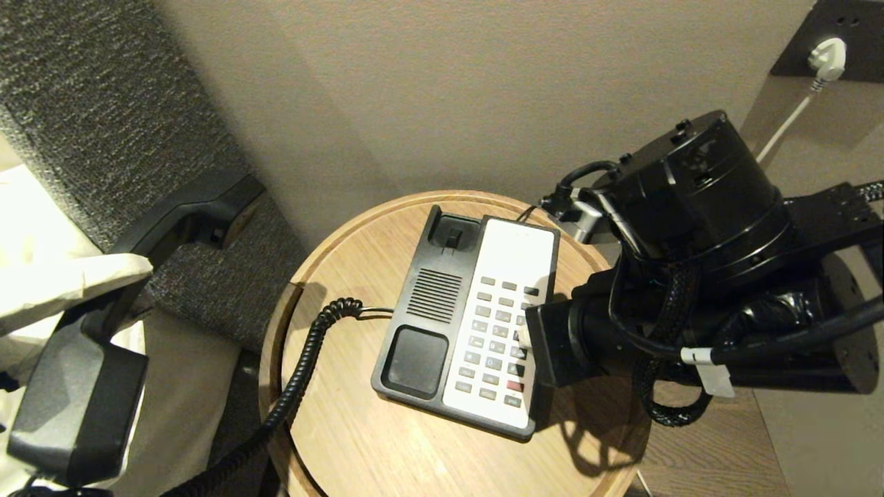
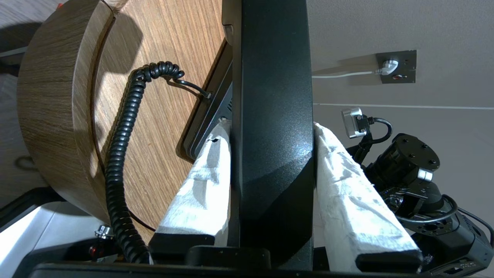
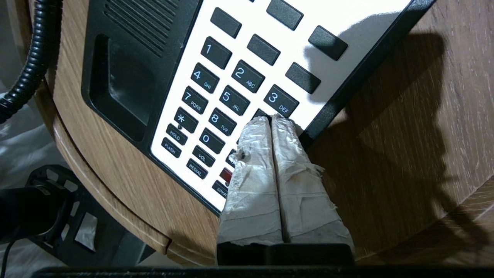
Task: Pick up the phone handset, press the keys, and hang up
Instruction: Dial the number
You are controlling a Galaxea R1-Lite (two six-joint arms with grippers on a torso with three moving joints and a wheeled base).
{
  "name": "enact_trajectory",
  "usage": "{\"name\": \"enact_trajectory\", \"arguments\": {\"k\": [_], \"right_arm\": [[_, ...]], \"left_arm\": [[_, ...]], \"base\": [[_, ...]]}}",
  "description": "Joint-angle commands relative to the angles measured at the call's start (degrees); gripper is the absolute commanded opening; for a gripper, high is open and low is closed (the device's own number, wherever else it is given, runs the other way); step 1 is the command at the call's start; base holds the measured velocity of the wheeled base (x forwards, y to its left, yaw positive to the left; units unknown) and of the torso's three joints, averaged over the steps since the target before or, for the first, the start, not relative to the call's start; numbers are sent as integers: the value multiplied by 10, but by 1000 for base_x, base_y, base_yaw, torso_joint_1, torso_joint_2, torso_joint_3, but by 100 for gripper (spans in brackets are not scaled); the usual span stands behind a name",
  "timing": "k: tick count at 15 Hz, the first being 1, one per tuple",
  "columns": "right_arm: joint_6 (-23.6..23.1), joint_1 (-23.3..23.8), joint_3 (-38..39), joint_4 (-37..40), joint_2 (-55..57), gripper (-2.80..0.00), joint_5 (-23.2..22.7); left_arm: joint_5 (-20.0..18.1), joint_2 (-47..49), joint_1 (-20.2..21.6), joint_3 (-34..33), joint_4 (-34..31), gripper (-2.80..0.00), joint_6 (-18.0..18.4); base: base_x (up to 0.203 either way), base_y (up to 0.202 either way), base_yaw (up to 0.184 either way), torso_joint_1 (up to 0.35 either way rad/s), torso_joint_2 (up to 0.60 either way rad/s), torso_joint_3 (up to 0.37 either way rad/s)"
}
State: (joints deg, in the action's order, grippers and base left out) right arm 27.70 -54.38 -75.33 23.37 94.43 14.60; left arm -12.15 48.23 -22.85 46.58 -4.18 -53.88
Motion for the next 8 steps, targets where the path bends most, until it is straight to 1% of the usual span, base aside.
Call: {"name": "enact_trajectory", "arguments": {"k": [1, 8], "right_arm": [[1, 1, 0, 2, 7, -280, 1], [2, -4, -4, 2, -6, -280, 1]], "left_arm": [[-1, 0, 0, -2, 0, -280, -3], [-1, -2, 0, -3, 1, -280, -3]], "base": [[0, 0, 0, 0, 0, 0], [0, 0, 0, 0, 0, 0]]}}
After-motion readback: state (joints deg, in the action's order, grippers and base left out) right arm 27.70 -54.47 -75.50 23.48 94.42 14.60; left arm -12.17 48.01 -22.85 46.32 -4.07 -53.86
